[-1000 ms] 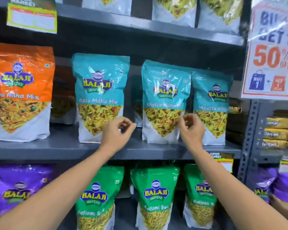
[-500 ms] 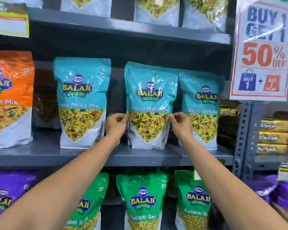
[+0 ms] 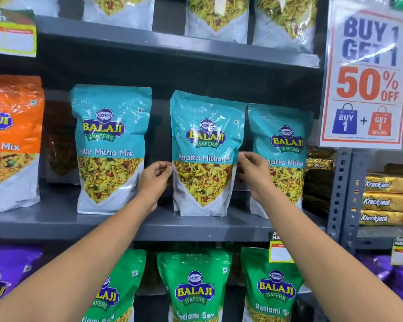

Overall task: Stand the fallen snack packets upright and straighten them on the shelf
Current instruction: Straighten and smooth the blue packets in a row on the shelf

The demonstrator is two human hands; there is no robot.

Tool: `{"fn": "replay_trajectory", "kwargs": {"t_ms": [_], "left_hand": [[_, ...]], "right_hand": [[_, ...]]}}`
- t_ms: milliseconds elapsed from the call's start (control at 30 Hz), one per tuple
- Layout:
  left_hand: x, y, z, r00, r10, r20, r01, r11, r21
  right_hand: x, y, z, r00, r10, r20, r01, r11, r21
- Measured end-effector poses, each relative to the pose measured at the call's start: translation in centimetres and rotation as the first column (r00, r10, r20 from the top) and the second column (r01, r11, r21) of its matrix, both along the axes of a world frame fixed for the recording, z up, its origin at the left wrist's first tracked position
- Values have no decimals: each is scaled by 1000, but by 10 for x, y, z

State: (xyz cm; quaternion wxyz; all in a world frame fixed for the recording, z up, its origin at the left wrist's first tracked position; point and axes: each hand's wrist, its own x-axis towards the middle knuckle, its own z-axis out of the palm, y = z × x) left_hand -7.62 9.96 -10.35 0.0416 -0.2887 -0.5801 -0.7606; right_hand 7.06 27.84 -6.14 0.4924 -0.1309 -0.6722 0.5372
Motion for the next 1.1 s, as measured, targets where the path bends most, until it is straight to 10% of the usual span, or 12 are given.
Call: {"fn": "replay_trajectory", "kwargs": {"t_ms": [467,767,1100], "left_hand": [[5,8,3,991,104,-79,-108,993,-48],[22,2,15,963,-263,-56,258,962,-87],[16,2,21,960,-278,-35,268,949,-167]], "right_hand": [[-9,-13,37,954,-285,-96,282,958,-43],[18,-14,-17,885,424,192,-411,905,-105],[10,-12,-28,876,464,131,-464,885,-28]]}}
